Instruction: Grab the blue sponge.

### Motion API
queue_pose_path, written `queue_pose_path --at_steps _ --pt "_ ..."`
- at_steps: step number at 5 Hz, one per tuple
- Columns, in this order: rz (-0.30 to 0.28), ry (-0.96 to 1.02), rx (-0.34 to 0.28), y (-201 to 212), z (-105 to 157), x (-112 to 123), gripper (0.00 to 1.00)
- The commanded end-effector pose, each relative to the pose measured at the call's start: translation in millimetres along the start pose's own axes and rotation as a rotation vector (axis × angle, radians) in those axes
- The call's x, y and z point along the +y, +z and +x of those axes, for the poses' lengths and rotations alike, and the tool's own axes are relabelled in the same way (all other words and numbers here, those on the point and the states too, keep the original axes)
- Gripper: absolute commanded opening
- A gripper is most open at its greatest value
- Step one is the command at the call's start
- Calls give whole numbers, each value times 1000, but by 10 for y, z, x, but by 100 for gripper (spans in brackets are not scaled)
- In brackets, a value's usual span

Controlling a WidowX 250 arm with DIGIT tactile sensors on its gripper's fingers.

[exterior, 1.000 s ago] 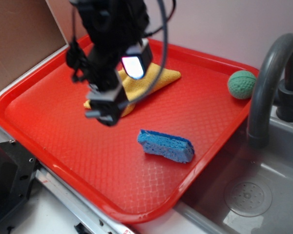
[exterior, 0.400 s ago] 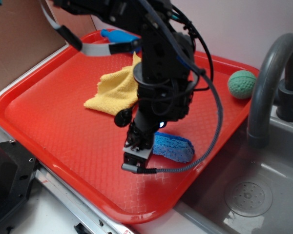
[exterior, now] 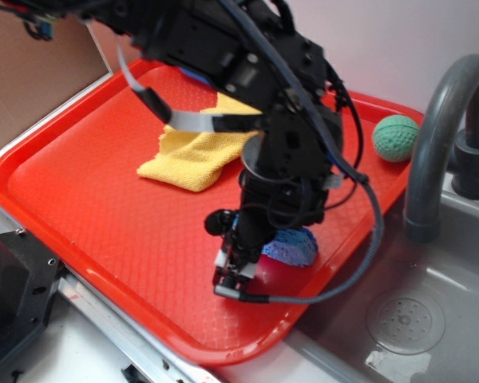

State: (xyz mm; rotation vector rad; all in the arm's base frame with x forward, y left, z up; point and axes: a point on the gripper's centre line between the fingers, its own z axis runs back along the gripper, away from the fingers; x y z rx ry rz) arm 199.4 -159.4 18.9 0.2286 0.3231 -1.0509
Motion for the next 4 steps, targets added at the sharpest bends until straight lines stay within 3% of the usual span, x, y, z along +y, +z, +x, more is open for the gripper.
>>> queue_pose_path --at_steps 1,2,3,4 --pt "49 20 -56 148 20 -105 0" --pt "26 200 -126 389 -198 91 0" --pt "-62 441 -248 667 -505 227 0" --pt "-122 686 -436 964 -982 241 0"
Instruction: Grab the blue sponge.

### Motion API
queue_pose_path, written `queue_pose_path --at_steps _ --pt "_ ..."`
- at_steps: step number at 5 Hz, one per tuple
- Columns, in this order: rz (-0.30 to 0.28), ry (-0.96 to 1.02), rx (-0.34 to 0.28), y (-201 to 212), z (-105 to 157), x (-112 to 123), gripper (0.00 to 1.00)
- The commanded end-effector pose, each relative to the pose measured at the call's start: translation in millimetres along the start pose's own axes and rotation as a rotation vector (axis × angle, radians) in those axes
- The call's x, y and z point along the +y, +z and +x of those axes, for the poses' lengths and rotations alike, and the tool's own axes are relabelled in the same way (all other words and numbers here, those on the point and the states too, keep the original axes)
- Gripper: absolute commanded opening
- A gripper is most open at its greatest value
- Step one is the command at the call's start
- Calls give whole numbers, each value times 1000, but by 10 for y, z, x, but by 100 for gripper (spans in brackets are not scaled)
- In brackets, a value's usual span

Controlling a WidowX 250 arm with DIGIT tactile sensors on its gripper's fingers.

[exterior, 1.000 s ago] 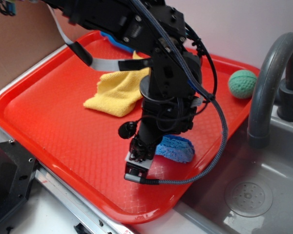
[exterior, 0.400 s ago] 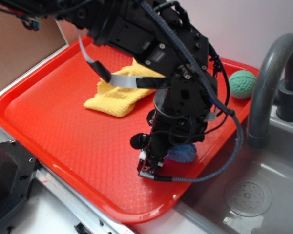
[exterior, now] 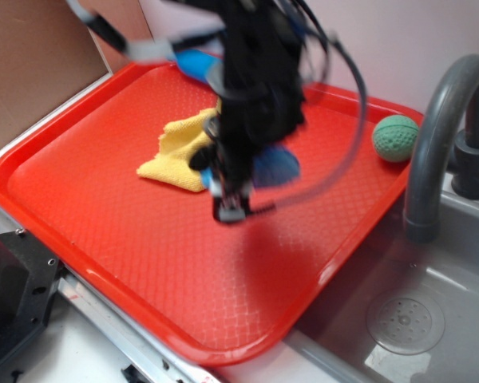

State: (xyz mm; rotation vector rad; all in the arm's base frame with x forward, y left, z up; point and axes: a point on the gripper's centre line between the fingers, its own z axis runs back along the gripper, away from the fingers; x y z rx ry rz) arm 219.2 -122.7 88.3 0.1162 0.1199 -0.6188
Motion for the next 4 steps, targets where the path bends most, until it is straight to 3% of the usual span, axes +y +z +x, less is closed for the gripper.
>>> queue_pose_path --at_steps 1,2,3,4 --pt "-133 495 -335 874 -851 159 0" --pt "-183 696 -369 971 -1144 196 0" --pt "-209 838 -300 961 -1187 204 0" --pt "-269 773 -196 962 -1245 336 96"
